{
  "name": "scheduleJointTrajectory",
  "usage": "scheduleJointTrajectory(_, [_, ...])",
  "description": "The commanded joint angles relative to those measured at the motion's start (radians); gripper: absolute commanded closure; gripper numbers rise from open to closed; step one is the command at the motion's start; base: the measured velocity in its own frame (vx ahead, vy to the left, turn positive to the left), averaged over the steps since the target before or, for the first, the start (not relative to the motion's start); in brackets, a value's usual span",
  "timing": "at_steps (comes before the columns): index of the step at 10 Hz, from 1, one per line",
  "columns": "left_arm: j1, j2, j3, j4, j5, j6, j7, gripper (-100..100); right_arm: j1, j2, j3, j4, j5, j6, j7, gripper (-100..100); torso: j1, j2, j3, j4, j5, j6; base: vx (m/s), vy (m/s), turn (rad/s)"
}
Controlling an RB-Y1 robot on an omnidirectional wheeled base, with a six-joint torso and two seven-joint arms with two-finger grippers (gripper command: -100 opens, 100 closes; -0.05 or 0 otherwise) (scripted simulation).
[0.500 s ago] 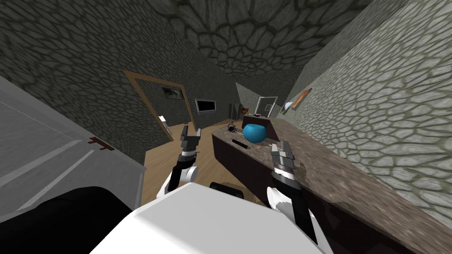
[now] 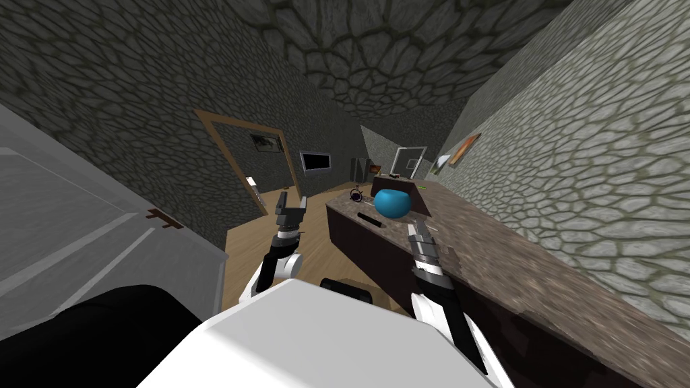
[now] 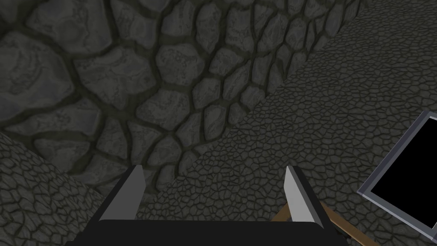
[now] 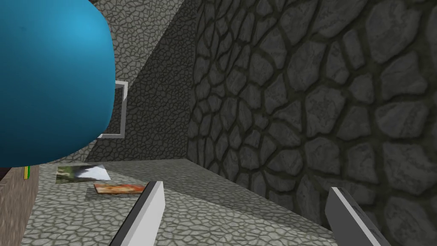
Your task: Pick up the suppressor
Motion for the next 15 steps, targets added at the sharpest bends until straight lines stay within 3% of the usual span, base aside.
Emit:
scheduleJointTrajectory(1, [0.000,0.000,0.000,0.000,0.000,0.000,0.000,0,0.008,-0.050,0.005,0.033,0.007,0.005,0.008,-100,0.000,0.000,0.000,0.000,0.000,0.000,-0.005,0.064,0.025])
scheduleJointTrajectory(2, [0.000,0.000,0.000,0.000,0.000,0.000,0.000,0,0.008,-0.060,0.005,0.033,0.007,0.005,0.008,-100,0.000,-0.001,-0.001,0.000,0.000,0.000,-0.005,0.051,0.011])
scheduleJointTrajectory(6, [0.000,0.000,0.000,0.000,0.000,0.000,0.000,0,0.031,-0.190,0.032,0.154,0.035,0.009,0.039,-100,0.001,0.000,0.000,0.000,0.000,0.000,-0.017,0.083,0.026])
scheduleJointTrajectory(7, [0.000,0.000,0.000,0.000,0.000,0.000,0.000,0,0.031,-0.212,0.032,0.154,0.035,0.009,0.039,-100,0.001,0.000,0.000,0.000,0.000,0.000,-0.016,0.061,0.013])
scheduleJointTrajectory(8, [0.000,0.000,0.000,0.000,0.000,0.000,0.000,0,0.041,-0.238,0.042,0.199,0.045,0.010,0.052,-100,-0.001,0.000,0.000,0.000,0.000,0.000,-0.032,0.073,0.035])
scheduleJointTrajectory(9, [0.000,0.000,0.000,0.000,0.000,0.000,0.000,0,0.041,-0.267,0.042,0.200,0.045,0.010,0.052,-100,0.000,0.000,0.000,0.000,0.000,0.000,-0.018,0.069,0.009])
scheduleJointTrajectory(10, [0.000,0.000,0.000,0.000,0.000,0.000,0.000,0,0.050,-0.297,0.053,0.248,0.056,0.012,0.065,-100,0.000,0.000,0.000,0.000,0.000,0.000,-0.006,0.082,0.033])
scheduleJointTrajectory(11, [0.000,0.000,0.000,0.000,0.000,0.000,0.000,0,0.050,-0.326,0.053,0.248,0.056,0.012,0.065,-100,0.000,-0.001,0.000,0.000,0.000,0.000,-0.012,0.074,0.011])
scheduleJointTrajectory(15, [0.000,0.000,0.000,0.000,0.000,0.000,0.000,0,0.071,-0.447,0.075,0.348,0.080,0.015,0.093,-100,0.001,-0.001,-0.001,0.000,0.000,0.000,-0.013,0.083,0.025])
